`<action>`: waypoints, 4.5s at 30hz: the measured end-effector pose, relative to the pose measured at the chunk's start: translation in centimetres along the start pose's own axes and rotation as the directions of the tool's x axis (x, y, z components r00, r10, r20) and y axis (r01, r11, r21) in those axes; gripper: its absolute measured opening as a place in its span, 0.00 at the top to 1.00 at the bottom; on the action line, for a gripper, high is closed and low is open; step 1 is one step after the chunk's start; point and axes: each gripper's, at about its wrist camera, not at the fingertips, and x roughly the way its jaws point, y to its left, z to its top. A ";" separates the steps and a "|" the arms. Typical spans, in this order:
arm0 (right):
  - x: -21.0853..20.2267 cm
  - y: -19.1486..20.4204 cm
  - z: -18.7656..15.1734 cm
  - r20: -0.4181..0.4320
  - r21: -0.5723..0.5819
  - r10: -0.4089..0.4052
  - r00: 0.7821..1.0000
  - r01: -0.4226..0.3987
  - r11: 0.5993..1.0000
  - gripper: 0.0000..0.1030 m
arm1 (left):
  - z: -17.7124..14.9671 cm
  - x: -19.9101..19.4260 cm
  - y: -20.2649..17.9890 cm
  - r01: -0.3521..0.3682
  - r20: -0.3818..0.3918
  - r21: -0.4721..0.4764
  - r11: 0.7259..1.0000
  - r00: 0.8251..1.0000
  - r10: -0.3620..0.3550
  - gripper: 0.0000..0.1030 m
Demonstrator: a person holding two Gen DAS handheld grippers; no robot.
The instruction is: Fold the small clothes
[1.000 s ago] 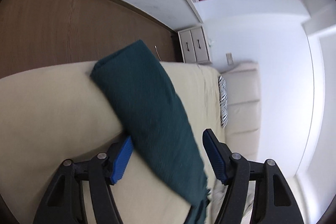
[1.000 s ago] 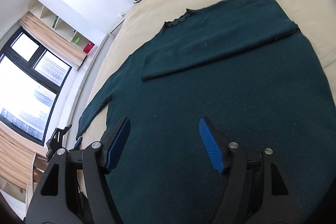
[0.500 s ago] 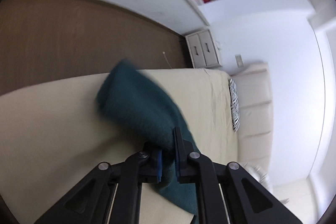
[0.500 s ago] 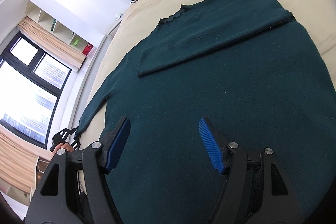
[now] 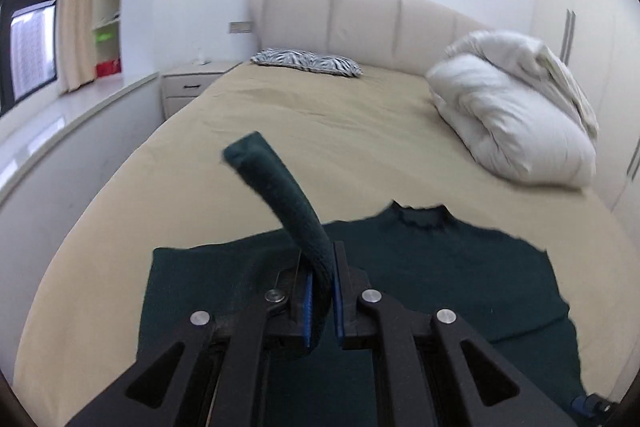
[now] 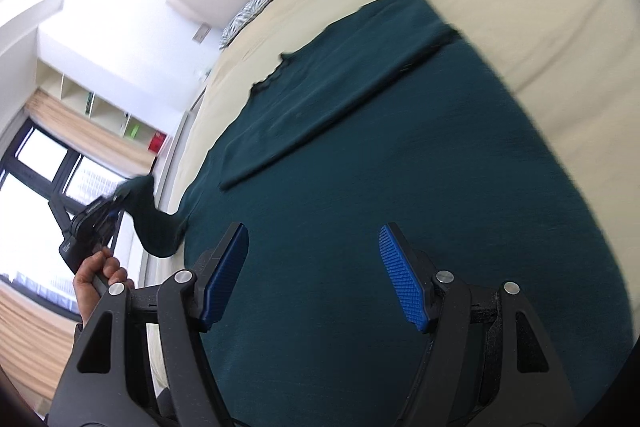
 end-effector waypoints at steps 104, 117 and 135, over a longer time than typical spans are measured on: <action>19.4 7.0 15.5 -0.084 -0.320 -0.203 0.976 0.166 0.933 0.51 | -6.1 5.5 11.9 -0.060 -0.252 -0.203 0.977 0.968 0.007 0.51; 17.5 8.4 14.1 -0.035 -0.338 -0.255 0.966 0.229 0.913 0.95 | -7.9 5.5 11.4 -0.072 -0.271 -0.093 0.993 0.962 0.044 0.91; 18.3 5.6 13.3 -0.103 -0.313 -0.259 0.960 0.216 0.925 0.84 | -8.2 3.5 12.0 -0.126 -0.219 -0.093 0.988 0.970 0.103 0.79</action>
